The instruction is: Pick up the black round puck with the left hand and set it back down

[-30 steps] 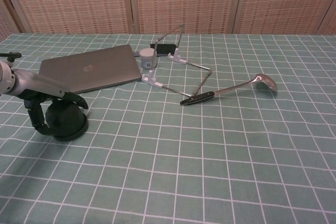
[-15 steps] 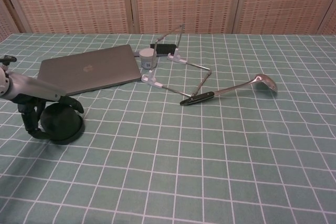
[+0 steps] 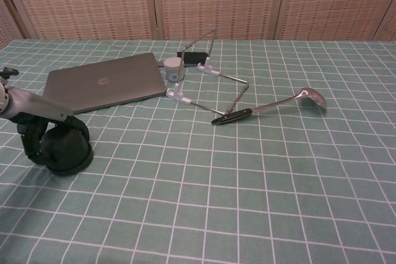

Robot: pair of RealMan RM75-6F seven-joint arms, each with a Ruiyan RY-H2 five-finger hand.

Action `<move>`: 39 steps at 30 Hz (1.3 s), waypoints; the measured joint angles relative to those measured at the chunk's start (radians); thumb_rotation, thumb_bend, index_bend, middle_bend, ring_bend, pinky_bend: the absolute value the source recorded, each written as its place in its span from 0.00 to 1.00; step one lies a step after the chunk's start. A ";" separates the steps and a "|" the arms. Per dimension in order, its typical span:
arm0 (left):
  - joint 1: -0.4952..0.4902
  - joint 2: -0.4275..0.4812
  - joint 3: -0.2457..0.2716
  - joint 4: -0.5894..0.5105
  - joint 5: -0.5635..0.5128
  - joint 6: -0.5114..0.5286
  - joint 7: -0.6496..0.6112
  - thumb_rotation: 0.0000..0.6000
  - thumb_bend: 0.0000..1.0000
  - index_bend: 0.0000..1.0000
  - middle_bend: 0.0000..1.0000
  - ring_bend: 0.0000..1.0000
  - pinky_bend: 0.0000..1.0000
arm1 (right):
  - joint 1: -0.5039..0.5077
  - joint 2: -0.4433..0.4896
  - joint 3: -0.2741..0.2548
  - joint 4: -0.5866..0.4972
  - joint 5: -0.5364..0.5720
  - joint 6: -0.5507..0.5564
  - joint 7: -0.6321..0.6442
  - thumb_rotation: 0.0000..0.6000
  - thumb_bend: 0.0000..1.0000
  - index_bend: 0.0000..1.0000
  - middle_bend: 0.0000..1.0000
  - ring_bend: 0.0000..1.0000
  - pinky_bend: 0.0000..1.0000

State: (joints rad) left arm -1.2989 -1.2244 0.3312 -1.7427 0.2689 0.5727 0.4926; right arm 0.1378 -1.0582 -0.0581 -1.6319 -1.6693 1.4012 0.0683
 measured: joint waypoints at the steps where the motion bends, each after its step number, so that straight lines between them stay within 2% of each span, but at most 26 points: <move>1: -0.003 -0.002 0.005 0.002 -0.001 0.000 -0.002 1.00 0.38 0.36 0.31 0.27 0.49 | -0.002 0.000 0.000 -0.001 -0.001 0.004 -0.001 1.00 0.12 0.00 0.00 0.00 0.00; 5: 0.001 0.003 0.010 -0.001 0.018 0.009 -0.016 1.00 0.40 0.50 0.53 0.39 0.56 | -0.004 -0.002 0.000 -0.003 -0.002 0.006 -0.005 1.00 0.12 0.00 0.00 0.00 0.00; 11: 0.014 0.022 0.018 -0.019 0.061 0.021 -0.039 1.00 0.47 0.68 0.69 0.52 0.66 | -0.003 -0.007 -0.003 -0.003 -0.005 0.002 -0.012 1.00 0.12 0.00 0.00 0.00 0.00; 16: 0.038 0.037 0.012 -0.038 0.121 0.062 -0.053 1.00 0.55 0.77 0.75 0.56 0.70 | -0.004 -0.009 -0.003 -0.003 -0.005 0.003 -0.013 1.00 0.12 0.00 0.00 0.00 0.00; 23: 0.074 0.053 0.005 -0.055 0.173 0.093 -0.066 1.00 0.81 0.82 0.81 0.60 0.72 | -0.005 -0.009 -0.004 -0.004 -0.008 0.007 -0.013 1.00 0.12 0.00 0.00 0.00 0.00; 32: 0.103 0.072 -0.017 -0.058 0.216 0.098 -0.098 1.00 0.85 0.83 0.82 0.61 0.74 | -0.007 -0.008 -0.003 -0.004 -0.007 0.010 -0.009 1.00 0.12 0.00 0.00 0.00 0.00; 35: 0.135 0.083 -0.045 -0.062 0.260 0.115 -0.139 1.00 0.85 0.83 0.83 0.62 0.74 | -0.006 -0.009 -0.003 -0.003 -0.007 0.008 -0.011 1.00 0.12 0.00 0.00 0.00 0.00; 39: 0.207 0.101 -0.110 -0.071 0.347 0.175 -0.244 1.00 0.86 0.83 0.84 0.62 0.74 | -0.004 -0.011 -0.003 -0.002 -0.005 0.001 -0.026 1.00 0.12 0.00 0.00 0.00 0.00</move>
State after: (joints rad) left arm -1.0920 -1.1232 0.2212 -1.8133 0.6160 0.7480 0.2481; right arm 0.1335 -1.0692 -0.0610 -1.6344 -1.6741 1.4023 0.0424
